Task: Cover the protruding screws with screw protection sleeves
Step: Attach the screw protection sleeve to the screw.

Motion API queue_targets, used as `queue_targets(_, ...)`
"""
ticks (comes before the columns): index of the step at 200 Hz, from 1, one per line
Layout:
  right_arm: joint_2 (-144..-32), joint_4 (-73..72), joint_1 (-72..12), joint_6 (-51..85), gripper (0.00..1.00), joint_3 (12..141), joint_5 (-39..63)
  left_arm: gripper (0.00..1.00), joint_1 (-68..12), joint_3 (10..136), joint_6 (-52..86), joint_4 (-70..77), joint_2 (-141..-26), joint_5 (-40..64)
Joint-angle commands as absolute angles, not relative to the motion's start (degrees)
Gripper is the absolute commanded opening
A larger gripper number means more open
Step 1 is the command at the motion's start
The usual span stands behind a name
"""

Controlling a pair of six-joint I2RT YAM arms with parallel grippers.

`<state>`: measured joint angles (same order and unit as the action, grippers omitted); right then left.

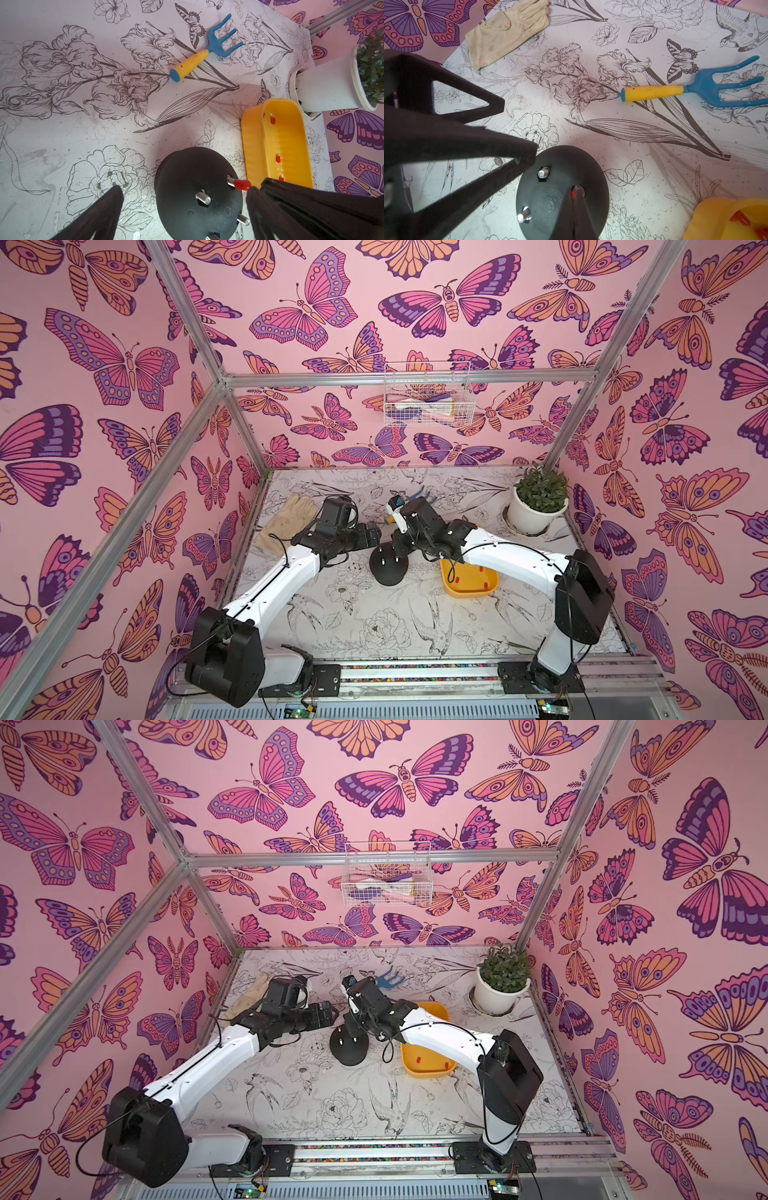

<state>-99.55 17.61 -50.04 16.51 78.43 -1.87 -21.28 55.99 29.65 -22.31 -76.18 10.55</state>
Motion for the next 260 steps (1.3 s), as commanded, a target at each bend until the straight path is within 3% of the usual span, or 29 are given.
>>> queue_targets(1,-100.11,18.64,-50.45,17.23,0.0,79.33,-1.48,0.95,-20.83,55.57,29.86,-21.2,-76.11,10.99)
queue_targets(260,-100.37,17.81,-50.45,19.04,0.0,77.09,-0.88,0.95,-20.78,55.28,29.84,-21.18,-75.93,10.97)
